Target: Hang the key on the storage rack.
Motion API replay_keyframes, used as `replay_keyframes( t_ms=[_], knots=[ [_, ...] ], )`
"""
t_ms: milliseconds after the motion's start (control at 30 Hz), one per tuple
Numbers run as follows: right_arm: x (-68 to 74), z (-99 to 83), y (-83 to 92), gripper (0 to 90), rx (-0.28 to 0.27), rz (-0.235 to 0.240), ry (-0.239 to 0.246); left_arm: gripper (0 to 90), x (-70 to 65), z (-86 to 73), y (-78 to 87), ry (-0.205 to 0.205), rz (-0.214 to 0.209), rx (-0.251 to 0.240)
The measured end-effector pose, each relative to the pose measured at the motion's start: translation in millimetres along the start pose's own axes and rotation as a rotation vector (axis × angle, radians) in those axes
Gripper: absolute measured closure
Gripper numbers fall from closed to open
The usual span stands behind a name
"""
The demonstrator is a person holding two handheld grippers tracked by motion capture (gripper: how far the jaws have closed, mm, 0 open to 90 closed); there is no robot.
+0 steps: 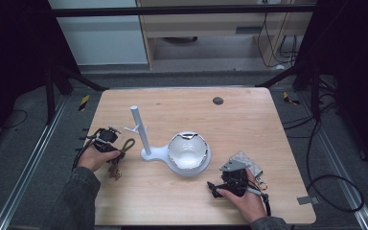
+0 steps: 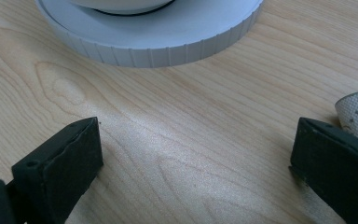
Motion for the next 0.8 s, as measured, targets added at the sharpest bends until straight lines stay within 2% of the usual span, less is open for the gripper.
replay_keyframes(
  t_ms=[100,233,300,367,467,500,533,567,633,667,700,733,767,800],
  knots=[
    [0.0,0.0,0.0,2.1,0.0,0.0,0.0,56.4,-0.2,0.1,-1.7,-0.002,0.006,0.005],
    [-0.1,0.0,0.0,2.1,0.0,0.0,0.001,65.1,-2.6,0.7,-3.3,-0.007,0.021,0.017],
    [-0.1,0.0,0.0,2.1,0.0,0.0,0.001,65.5,-3.7,0.9,-2.8,-0.008,0.026,0.024],
    [0.0,0.0,0.0,2.1,0.0,0.0,0.0,65.6,-4.7,0.9,1.7,-0.014,0.048,0.021],
    [-0.1,0.0,0.0,2.0,0.0,0.0,0.001,65.8,-6.3,-3.7,18.9,0.013,0.053,-0.066],
    [-0.1,0.1,0.0,2.0,0.001,0.001,0.001,65.8,-6.3,-3.7,18.9,0.013,0.053,-0.066],
    [-0.4,0.2,-0.2,1.8,0.002,0.001,0.005,65.9,-7.4,-8.5,28.3,0.017,0.057,-0.118],
    [-0.3,0.3,-0.3,1.7,0.004,0.002,0.003,65.9,-8.8,-11.4,32.0,0.034,0.056,-0.145],
    [-0.7,0.5,-0.6,1.6,0.004,0.002,0.008,65.9,-11.4,-17.0,39.1,0.044,0.066,-0.198],
    [-0.7,0.5,-0.8,1.6,0.002,0.004,0.008,66.0,-13.1,-19.5,42.0,0.042,0.067,-0.221],
    [-0.7,0.5,-0.8,1.6,0.002,0.004,0.008,66.0,-13.1,-19.5,42.0,0.042,0.067,-0.221],
    [-0.6,0.5,-0.8,1.6,0.002,0.004,0.006,66.0,-16.5,-24.5,47.1,0.041,0.069,-0.268],
    [-0.6,0.5,-0.8,1.6,0.002,0.004,0.006,66.0,-16.5,-24.5,47.1,0.041,0.069,-0.268],
    [-0.5,0.6,-0.8,1.6,0.003,0.003,0.004,66.0,-19.8,-28.7,51.0,0.044,0.065,-0.306]
  ],
)
Point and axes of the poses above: each handheld gripper's, and its own axes: y roughly backward along the jaws, z roughly out of its top, x roughly to its left, the point moved 2 cm from there along -y, roughly forward along the jaws, and after that the axes turned 9 degrees about z, right-handed, at the moved point
